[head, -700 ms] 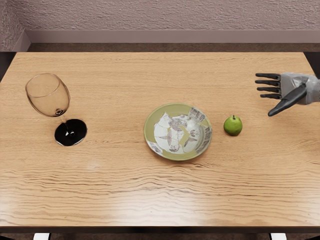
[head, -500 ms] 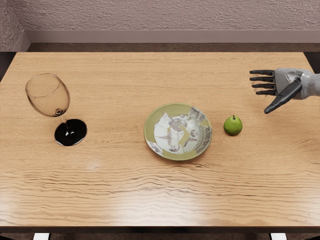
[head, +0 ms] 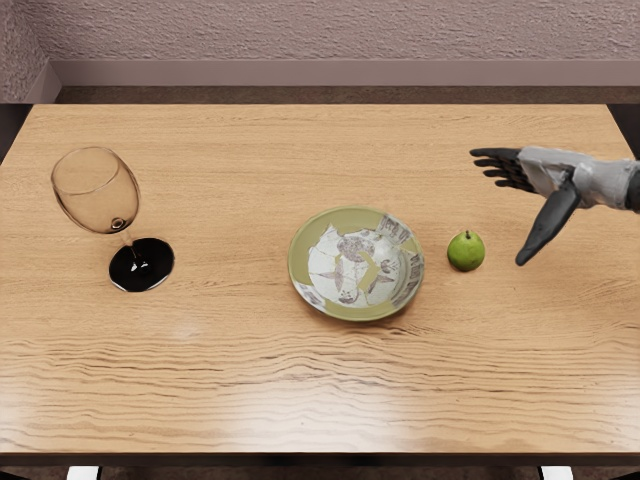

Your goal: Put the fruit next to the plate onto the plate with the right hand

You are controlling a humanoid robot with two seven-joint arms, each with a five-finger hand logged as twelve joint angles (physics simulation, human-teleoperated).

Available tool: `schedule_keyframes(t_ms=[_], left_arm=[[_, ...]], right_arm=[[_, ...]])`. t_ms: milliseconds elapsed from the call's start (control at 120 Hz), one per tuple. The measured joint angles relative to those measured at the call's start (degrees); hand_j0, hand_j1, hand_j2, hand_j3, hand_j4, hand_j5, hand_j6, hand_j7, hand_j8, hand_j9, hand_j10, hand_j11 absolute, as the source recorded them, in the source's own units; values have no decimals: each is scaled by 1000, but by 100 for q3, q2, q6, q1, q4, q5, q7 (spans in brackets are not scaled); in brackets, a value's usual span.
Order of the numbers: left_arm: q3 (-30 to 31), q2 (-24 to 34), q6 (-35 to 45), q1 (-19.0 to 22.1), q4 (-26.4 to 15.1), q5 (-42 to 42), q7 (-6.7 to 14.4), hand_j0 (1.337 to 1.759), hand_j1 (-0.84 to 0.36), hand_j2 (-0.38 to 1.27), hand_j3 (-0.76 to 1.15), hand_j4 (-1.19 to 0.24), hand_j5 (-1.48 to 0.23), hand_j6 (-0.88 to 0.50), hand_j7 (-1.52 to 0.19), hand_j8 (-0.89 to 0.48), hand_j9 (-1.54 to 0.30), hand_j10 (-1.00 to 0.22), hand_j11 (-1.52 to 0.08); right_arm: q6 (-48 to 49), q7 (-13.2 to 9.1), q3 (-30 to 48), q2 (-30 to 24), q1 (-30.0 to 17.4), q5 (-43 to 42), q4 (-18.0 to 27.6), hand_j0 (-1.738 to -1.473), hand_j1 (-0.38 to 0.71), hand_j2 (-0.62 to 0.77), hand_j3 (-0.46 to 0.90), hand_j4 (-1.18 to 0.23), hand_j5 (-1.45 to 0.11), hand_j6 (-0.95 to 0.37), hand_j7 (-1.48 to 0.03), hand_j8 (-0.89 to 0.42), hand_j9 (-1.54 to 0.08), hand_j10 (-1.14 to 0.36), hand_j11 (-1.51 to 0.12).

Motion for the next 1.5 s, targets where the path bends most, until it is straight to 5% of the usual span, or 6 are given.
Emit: schedule_keyframes(t_ms=[117,325,733,967,1175,1500], left_arm=[[0,0,0,0,0,0,-1,1658,349,0,0,0,0,0,0,0,0,0,0],[0,0,0,-1,0,0,-1,1658,349,0,0,0,0,0,0,0,0,0,0],[0,0,0,0,0,0,-1,1658,349,0,0,0,0,0,0,0,0,0,0],[-1,0,0,0,0,1,1,1658,349,0,0,0,0,0,0,0,0,0,0],[-4,0,0,0,0,2,-2,1658,349,0,0,0,0,0,0,0,0,0,0],[-2,0,0,-3,0,1,0,1658,349,0,0,0,0,0,0,0,0,0,0]], right_arm=[[-691,285,-17,375,-345,-229,85,-1658,-349,2,0,-3,0,-4,0,-3,0,-2,0],[-1732,410,-23,806,-899,-495,19,-1658,-243,-16,0,-92,-117,-94,-117,-93,-117,-92,-117],[-2148,1089,-16,1031,-1450,-498,-205,-1658,105,-73,0,-383,-495,-384,-494,-383,-495,-382,-494],[-2141,1173,-9,1075,-1513,-461,-421,-1656,227,-74,0,-481,-658,-493,-640,-477,-665,-438,-674],[-2022,1177,-4,1109,-1518,-470,-480,-1650,291,-10,1,-610,-834,-588,-810,-360,-865,-348,-896],[-1539,1155,106,1006,-1427,-448,-389,-1644,252,24,0,-734,-1021,-635,-983,-365,-1031,-373,-1056]])
